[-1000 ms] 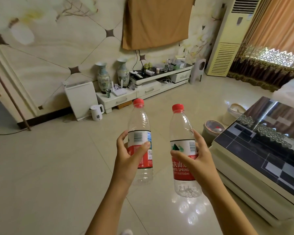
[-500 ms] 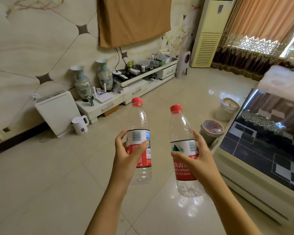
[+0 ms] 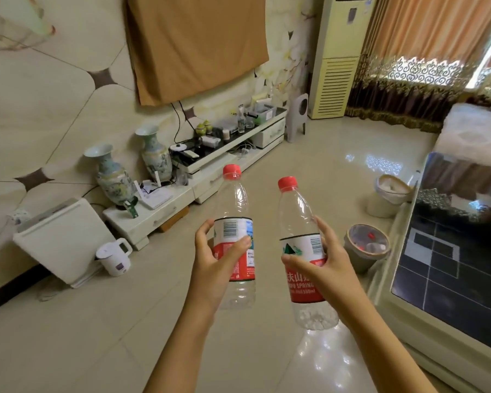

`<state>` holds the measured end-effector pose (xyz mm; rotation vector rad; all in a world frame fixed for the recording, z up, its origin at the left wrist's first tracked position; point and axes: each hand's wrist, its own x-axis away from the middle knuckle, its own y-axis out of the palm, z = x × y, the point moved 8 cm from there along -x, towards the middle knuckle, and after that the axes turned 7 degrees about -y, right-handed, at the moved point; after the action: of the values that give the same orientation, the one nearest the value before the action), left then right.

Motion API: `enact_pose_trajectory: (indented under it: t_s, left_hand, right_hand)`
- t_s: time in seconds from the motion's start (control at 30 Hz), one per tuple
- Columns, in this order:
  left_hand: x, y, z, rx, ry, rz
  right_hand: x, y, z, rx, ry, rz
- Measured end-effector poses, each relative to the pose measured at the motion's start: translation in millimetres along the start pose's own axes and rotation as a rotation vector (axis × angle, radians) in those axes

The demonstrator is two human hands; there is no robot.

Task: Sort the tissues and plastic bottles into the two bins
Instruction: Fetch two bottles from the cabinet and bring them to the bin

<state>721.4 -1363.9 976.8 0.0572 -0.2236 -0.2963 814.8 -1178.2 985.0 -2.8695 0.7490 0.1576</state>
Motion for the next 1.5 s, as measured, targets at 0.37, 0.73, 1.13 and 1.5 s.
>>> enact_pose_trajectory:
  t_s: [0.37, 0.73, 1.13, 1.5]
  left_hand:
    - [-194.5, 100.7, 17.9, -0.026, -0.023, -0.144]
    - [-414.9, 240.8, 16.4, -0.065, -0.141, -0.333]
    - [-572.2, 443.4, -0.1, -0.218, -0.188, -0.573]
    - [-689.6, 631.9, 17.9, -0.349, -0.146, -0.737]
  right_hand:
    - [-166.0, -57.1, 43.4, 0.024, 0.05, 0.161]
    - [-352.0, -126.7, 96.4, 0.112, 0.167, 0.309]
    - [-497.7, -265.9, 170.9, 0.099, 0.246, 0.571]
    - [-640.4, -396.8, 214.2, 0.061, 0.267, 0.656]
